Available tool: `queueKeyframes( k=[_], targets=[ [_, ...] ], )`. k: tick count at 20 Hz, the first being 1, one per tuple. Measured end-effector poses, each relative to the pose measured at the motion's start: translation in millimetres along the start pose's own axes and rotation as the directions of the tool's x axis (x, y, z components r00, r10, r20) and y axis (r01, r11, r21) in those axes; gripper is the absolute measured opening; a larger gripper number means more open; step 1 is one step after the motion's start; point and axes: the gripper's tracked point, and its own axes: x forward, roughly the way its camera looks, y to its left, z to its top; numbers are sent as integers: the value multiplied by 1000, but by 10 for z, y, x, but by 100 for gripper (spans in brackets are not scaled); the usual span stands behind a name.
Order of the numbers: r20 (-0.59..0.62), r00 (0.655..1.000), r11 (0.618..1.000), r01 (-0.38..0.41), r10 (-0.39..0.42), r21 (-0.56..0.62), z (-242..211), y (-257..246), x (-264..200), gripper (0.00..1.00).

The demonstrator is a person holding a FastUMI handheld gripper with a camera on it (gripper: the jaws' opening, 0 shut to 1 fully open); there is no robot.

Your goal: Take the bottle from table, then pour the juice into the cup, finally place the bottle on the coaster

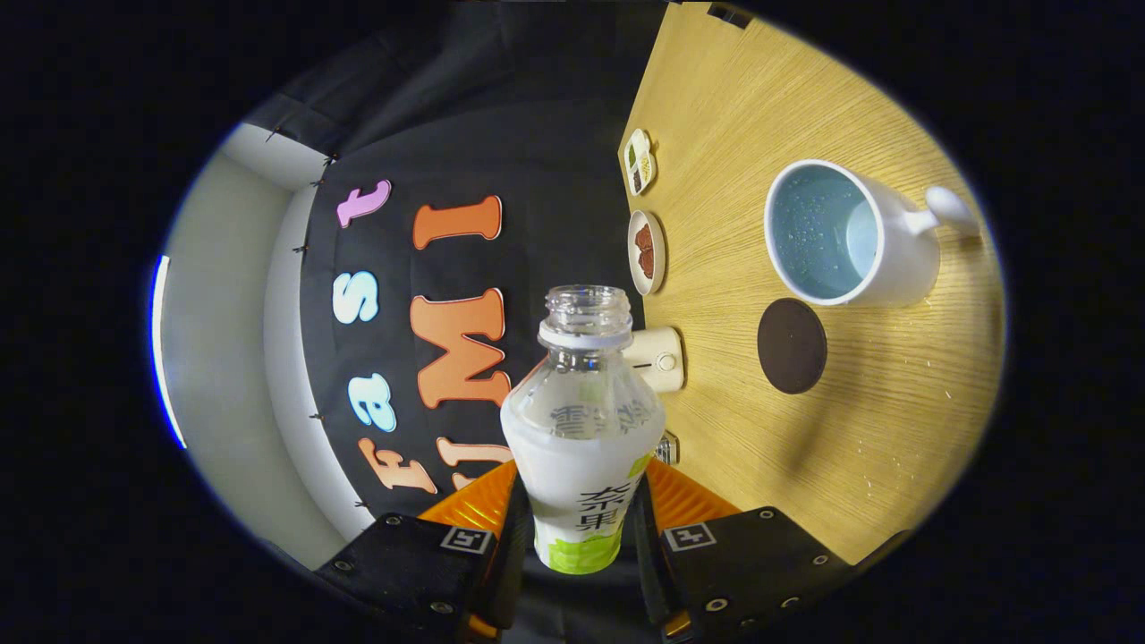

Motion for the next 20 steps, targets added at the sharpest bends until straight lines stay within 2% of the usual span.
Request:
queueKeyframes(
  k=[20],
  targets=[
    [-2, 1000, 997, -12, 12, 75, 55, 14, -9, 55]
  ],
)
